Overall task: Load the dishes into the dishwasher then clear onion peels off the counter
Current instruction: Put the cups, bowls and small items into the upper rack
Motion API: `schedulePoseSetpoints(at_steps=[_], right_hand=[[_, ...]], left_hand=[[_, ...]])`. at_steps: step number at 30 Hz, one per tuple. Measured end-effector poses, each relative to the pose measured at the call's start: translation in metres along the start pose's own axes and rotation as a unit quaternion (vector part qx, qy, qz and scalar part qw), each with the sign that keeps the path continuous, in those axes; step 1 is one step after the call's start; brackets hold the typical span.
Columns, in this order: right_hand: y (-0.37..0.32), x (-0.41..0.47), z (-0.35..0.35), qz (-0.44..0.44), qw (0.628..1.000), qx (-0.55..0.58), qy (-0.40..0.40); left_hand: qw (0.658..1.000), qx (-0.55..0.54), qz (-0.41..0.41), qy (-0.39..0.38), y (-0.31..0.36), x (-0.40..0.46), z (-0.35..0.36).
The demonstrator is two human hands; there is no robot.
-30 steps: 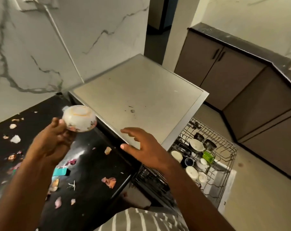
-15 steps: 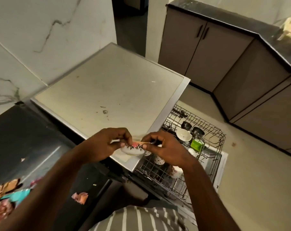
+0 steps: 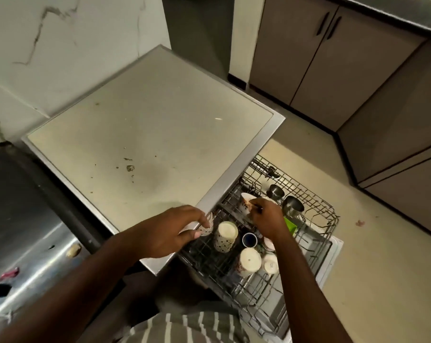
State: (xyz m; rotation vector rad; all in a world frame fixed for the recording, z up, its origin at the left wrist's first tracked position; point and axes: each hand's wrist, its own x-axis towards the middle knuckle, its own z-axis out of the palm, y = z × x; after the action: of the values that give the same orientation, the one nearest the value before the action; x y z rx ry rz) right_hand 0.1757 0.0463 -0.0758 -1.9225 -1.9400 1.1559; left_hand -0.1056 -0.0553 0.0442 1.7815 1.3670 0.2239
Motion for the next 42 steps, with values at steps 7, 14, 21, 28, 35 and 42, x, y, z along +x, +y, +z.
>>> schedulePoseSetpoints(at_steps=[7,14,21,28,35,42], right_hand=[[0.016,0.085,0.028,-0.01,0.994,-0.033,-0.102],[0.023,0.11,0.049,0.045,0.989,0.028,-0.134],[0.03,0.105,0.039,0.074,0.984,0.043,-0.154],[0.031,0.088,0.028,0.046,0.99,0.05,-0.126],[0.009,0.052,0.019,-0.027,0.991,-0.018,-0.126],[-0.03,-0.002,0.003,-0.094,0.986,-0.085,-0.106]], left_hand=[[0.998,0.003,-0.069,0.016,0.0,0.008,0.003],[0.996,0.013,-0.089,0.028,0.012,0.017,0.003],[0.995,0.009,-0.092,0.028,0.022,0.021,0.005],[0.998,0.003,-0.069,0.012,0.032,0.025,0.012],[0.998,0.009,-0.064,0.023,0.031,0.009,0.022],[0.997,0.004,-0.06,0.053,0.018,-0.03,0.032]])
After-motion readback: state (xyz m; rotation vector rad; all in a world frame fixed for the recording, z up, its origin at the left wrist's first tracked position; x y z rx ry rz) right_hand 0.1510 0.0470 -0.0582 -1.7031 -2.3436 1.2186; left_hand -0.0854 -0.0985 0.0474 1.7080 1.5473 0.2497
